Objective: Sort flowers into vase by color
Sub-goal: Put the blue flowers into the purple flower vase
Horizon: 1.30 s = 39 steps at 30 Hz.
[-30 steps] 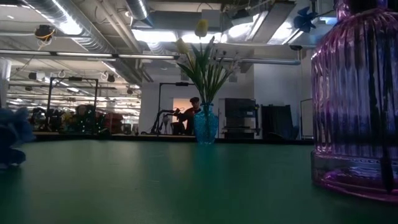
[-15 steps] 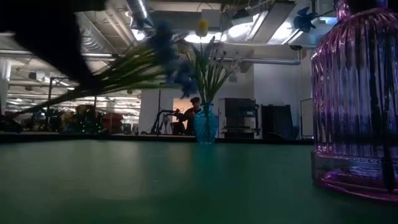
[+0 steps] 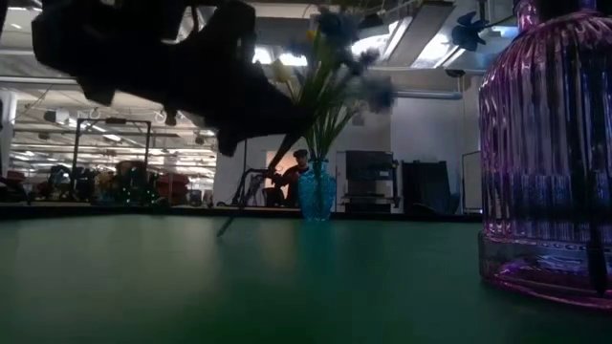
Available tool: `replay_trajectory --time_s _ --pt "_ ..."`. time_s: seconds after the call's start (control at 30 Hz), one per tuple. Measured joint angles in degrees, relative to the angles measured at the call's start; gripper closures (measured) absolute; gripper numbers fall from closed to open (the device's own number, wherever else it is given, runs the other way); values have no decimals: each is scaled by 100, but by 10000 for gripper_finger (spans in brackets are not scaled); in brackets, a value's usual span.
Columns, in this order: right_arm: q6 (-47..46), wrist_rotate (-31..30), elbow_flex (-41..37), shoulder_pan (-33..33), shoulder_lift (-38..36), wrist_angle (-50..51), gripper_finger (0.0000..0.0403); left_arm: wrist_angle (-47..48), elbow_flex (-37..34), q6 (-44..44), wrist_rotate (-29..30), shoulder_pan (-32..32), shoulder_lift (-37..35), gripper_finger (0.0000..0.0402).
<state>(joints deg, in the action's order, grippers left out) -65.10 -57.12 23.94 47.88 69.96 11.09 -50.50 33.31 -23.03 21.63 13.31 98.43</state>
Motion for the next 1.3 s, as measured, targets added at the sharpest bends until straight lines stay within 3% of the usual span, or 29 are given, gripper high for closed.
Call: replay_trajectory --time_s 0.1,0.17,0.3,0.43,0.5,0.63,0.77,1.13,1.3 --pt "1860 274 -607 -723 198 -2836 61 -760 -60 268 -337 -179 259 381" --pt "2922 701 -772 -1284 439 -4182 61 -973 -11 404 -380 -217 509 382" --pt "4354 1709 -698 -2327 993 -5621 61 -1463 268 566 -546 -249 1014 381" --pt "4961 2966 -526 -2987 1615 -6758 61 -1882 581 684 -310 -294 1449 379" --pt "5117 3192 -454 -3130 1899 -7187 61 -2100 787 856 -306 -308 1644 379" --pt "5293 3434 -131 -3286 2254 -7442 65 -2166 1102 1014 -418 -331 1843 379" --pt "5490 3689 241 -3292 2364 -7409 101 -2052 1238 1185 -400 -332 1837 379" --pt "5374 4070 409 -3282 2344 -7172 297 -2144 1157 1402 -334 -64 1814 378" --pt "5346 4555 420 -3283 2283 -7138 383 -1885 1127 1572 -269 60 1592 366"
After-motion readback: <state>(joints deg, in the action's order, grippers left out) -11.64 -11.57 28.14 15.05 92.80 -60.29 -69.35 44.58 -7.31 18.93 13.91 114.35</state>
